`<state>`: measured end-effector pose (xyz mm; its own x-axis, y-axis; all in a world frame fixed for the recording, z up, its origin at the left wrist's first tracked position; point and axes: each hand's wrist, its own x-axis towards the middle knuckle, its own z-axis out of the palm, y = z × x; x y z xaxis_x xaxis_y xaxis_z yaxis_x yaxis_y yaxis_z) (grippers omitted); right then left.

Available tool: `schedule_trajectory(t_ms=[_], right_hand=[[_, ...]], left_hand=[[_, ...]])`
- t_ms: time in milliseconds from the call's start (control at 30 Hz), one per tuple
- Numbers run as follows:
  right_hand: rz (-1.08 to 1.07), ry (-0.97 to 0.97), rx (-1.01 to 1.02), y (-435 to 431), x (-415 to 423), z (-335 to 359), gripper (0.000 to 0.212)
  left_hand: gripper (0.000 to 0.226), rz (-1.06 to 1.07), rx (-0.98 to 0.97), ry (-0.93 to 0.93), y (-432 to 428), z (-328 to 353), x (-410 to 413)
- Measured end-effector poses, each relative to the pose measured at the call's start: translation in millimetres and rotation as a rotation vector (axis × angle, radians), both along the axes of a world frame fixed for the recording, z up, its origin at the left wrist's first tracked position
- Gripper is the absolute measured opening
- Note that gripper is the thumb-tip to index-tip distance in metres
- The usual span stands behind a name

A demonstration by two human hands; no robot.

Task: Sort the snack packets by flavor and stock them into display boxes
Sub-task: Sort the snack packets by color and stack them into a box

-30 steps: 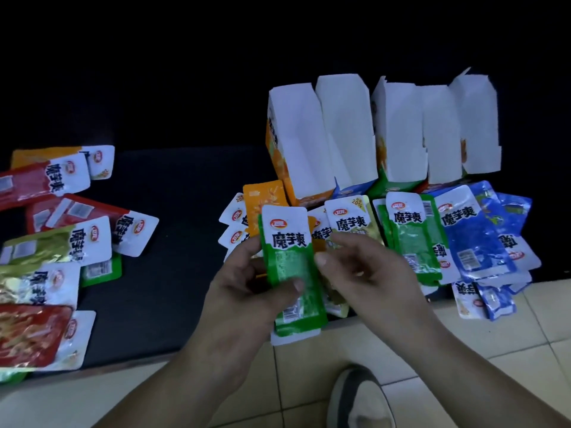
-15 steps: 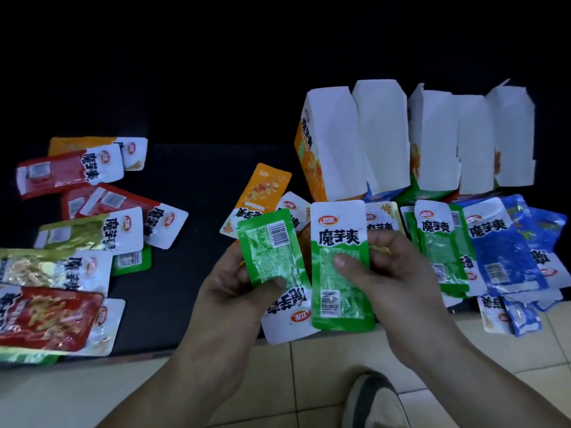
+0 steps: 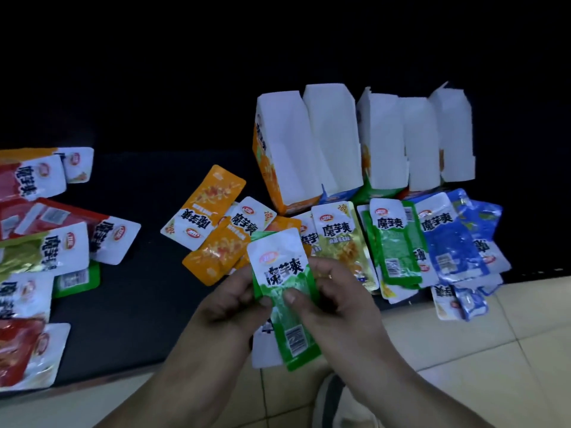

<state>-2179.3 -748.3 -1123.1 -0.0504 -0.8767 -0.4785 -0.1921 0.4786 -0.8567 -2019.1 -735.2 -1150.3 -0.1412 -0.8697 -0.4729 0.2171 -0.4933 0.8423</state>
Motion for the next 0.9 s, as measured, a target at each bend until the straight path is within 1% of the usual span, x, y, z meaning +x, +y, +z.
schedule_trajectory(t_ms=[67, 133, 233, 300, 400, 433, 467, 500, 567, 600, 633, 700, 767, 833, 900], right_hand=[[-0.043, 0.015, 0.006, 2.3, -8.2, -3.9, 0.036], [-0.084, 0.005, -0.003, 5.9, -18.0, -6.9, 0.036], [-0.069, -0.021, -0.009, 9.8, -29.9, -5.5, 0.035], [-0.074, -0.019, -0.023, 8.4, -37.8, -1.4, 0.028], [-0.174, 0.128, -0.115, -4.8, -63.1, -6.9, 0.016], [-0.194, 0.159, -0.11, -10.4, -71.1, -8.5, 0.013], [-0.198, 0.136, -0.07, -14.3, -76.9, -6.7, 0.011], [-0.179, 0.063, -0.021, -15.6, -80.5, -4.8, 0.011], [-0.083, -0.111, 0.053, -12.5, -80.1, 4.1, 0.02], [-0.04, -0.147, 0.066, -10.5, -78.8, 9.1, 0.026], [-0.041, -0.14, 0.055, -10.3, -80.3, 12.0, 0.03], [-0.179, -0.058, -0.006, -18.3, -93.7, 10.9, 0.035], [-0.311, 0.086, -0.069, -31.8, -119.2, 1.0, 0.036], [-0.332, 0.248, -0.158, -45.1, -141.0, -6.8, 0.035], [-0.287, 0.36, -0.23, -56.1, -155.1, -17.9, 0.036]], left_hand=[[0.039, -0.013, -0.034, -0.055, -2.7, -0.2, -12.0], [0.041, -0.029, -0.018, -0.08, -6.1, -3.6, -21.9], [0.041, -0.036, 0.027, -0.138, -9.7, -16.9, -32.7], [0.04, -0.038, 0.046, -0.181, -12.5, -22.6, -38.2], [0.039, -0.039, 0.062, -0.24, -16.5, -23.8, -44.5], [0.04, -0.04, 0.065, -0.254, -16.8, -23.2, -46.3], [0.041, -0.046, 0.064, -0.262, -17.1, -21.0, -48.4], [0.039, -0.056, 0.059, -0.265, -17.9, -17.3, -51.6], [0.033, -0.076, 0.025, -0.262, -21.6, -5.8, -61.6], [0.031, -0.083, 0.006, -0.253, -24.2, -1.5, -66.9], [0.032, -0.083, -0.008, -0.243, -27.5, 1.1, -72.9], [0.036, -0.079, -0.013, -0.238, -35.6, 9.8, -85.2], [0.038, -0.078, 0.013, -0.257, -43.3, 15.2, -93.6], [0.037, -0.079, 0.039, -0.267, -46.6, 17.8, -96.9], [0.035, -0.073, 0.054, -0.286, -43.1, 16.6, -98.6]])
